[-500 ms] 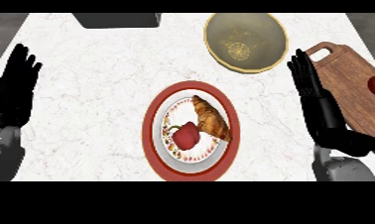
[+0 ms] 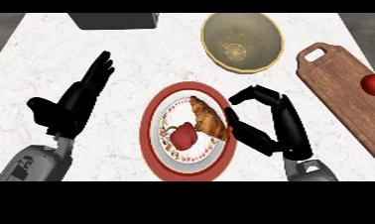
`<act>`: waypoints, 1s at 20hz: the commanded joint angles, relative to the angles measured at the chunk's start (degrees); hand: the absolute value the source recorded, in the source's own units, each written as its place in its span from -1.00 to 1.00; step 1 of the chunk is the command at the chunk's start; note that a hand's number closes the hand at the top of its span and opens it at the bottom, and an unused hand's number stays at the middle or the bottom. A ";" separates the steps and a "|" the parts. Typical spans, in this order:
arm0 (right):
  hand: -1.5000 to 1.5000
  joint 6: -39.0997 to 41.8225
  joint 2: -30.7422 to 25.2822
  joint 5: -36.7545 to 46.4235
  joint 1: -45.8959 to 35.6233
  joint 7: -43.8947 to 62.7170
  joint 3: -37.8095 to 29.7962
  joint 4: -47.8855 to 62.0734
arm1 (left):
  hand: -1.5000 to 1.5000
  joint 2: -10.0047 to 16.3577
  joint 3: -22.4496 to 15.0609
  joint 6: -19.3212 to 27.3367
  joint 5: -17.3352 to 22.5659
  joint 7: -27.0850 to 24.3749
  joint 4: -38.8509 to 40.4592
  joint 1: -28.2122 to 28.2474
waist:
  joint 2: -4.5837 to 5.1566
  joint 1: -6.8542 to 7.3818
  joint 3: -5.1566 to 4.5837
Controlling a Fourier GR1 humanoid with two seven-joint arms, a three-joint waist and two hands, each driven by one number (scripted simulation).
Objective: Pick the bell pepper from the plate and place it in the bowl
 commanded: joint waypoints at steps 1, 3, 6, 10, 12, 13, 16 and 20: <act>-1.00 -6.45 8.36 8.97 1.90 0.70 9.98 4.19 | 0.00 -2.33 -5.23 -4.93 -1.49 -3.15 0.35 0.86 | 0.50 1.60 0.32; -1.00 -9.70 10.68 16.73 -2.06 4.00 12.58 6.13 | 0.00 -3.03 -5.64 -3.73 -2.39 -0.33 -2.07 -0.47 | 0.33 1.83 0.34; -1.00 -5.98 6.75 26.66 -7.11 10.98 14.18 8.51 | 0.00 -3.23 -5.75 -4.01 -2.93 -2.42 -0.93 1.09 | 0.28 1.92 0.24; -1.00 4.87 6.55 35.91 -13.20 26.81 16.85 7.04 | 0.00 -3.56 -5.48 -4.44 -2.96 -2.89 -0.71 1.00 | 0.02 1.71 0.14; -1.00 11.18 4.63 39.78 -13.05 32.55 19.49 5.18 | 0.00 -3.68 -5.21 -3.52 -3.51 -1.94 -0.38 0.22 | -0.36 0.88 0.10; -1.00 14.92 4.38 40.75 -15.72 35.45 18.51 7.02 | 0.00 -3.53 -5.14 -3.97 -2.63 -1.33 -1.26 0.89 | -0.32 1.53 0.08; -1.00 30.06 5.06 38.33 -18.36 42.61 20.84 7.28 | 0.00 -3.84 -5.76 -4.37 -3.09 -1.70 -0.18 0.90 | -0.35 1.34 -0.04; -1.00 46.14 11.31 31.70 -21.44 54.79 20.47 6.49 | 0.00 -3.67 -5.08 -4.81 -3.18 -2.38 0.17 0.47 | -0.10 1.67 0.04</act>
